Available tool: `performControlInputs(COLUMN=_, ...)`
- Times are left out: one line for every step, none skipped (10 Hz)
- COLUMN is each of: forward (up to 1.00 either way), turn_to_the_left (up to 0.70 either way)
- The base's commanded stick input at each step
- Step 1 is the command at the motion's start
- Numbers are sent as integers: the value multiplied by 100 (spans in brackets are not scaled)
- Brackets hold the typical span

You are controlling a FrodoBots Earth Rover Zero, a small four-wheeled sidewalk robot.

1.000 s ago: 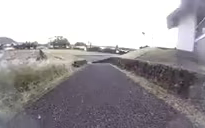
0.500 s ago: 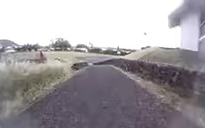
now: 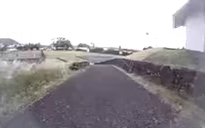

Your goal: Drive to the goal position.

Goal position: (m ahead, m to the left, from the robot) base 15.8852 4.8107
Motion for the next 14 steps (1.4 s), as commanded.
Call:
performControlInputs(forward=85, turn_to_the_left=0)
performControlInputs(forward=85, turn_to_the_left=0)
performControlInputs(forward=85, turn_to_the_left=-9)
performControlInputs(forward=85, turn_to_the_left=-25)
performControlInputs(forward=85, turn_to_the_left=-34)
performControlInputs(forward=85, turn_to_the_left=-24)
performControlInputs(forward=85, turn_to_the_left=0)
performControlInputs(forward=85, turn_to_the_left=0)
performControlInputs(forward=85, turn_to_the_left=0)
performControlInputs(forward=85, turn_to_the_left=0)
performControlInputs(forward=85, turn_to_the_left=0)
performControlInputs(forward=85, turn_to_the_left=0)
performControlInputs(forward=85, turn_to_the_left=0)
performControlInputs(forward=85, turn_to_the_left=0)
